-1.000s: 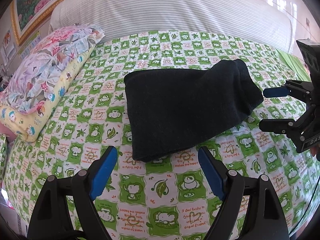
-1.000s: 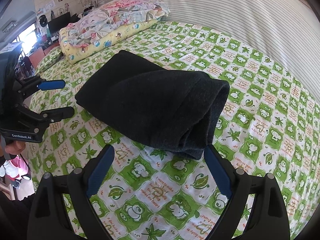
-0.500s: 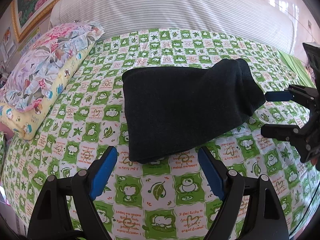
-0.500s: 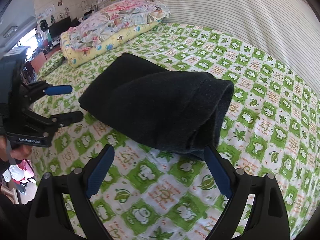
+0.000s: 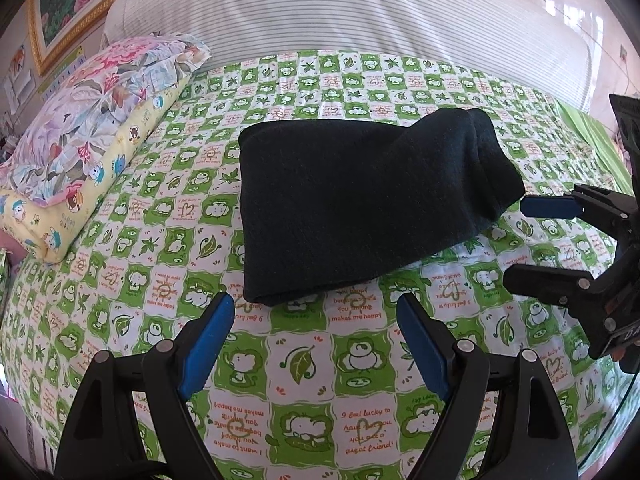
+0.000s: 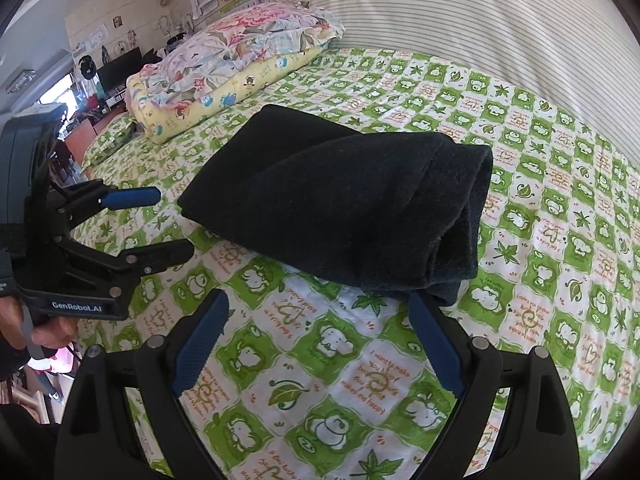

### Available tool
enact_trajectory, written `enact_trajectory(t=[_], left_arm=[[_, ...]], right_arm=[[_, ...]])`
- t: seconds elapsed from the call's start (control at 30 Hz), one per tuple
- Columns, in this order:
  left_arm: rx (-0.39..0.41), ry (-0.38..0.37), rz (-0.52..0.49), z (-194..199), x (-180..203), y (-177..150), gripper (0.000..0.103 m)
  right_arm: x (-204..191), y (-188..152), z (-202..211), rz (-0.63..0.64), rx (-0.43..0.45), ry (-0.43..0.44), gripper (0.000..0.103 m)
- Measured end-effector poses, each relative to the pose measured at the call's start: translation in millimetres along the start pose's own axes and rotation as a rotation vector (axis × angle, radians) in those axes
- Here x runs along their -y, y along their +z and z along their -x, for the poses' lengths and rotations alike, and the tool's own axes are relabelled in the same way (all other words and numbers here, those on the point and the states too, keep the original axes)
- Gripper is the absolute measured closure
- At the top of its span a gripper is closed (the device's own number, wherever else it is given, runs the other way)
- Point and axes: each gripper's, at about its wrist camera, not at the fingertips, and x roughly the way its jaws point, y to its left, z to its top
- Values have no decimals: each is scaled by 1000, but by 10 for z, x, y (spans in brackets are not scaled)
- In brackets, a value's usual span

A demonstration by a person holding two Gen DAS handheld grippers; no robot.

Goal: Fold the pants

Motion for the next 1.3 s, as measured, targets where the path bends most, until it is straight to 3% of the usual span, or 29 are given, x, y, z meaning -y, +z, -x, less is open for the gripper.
enact_trajectory(t=[0.7,1.3], left_arm=[[-2,-6,-13,-10,52,17,19],[23,32,47,-100,-38,145,20]], right_arm=[[24,17,34,-27,26,-13,11],[128,26,81,-70,57,-46,11]])
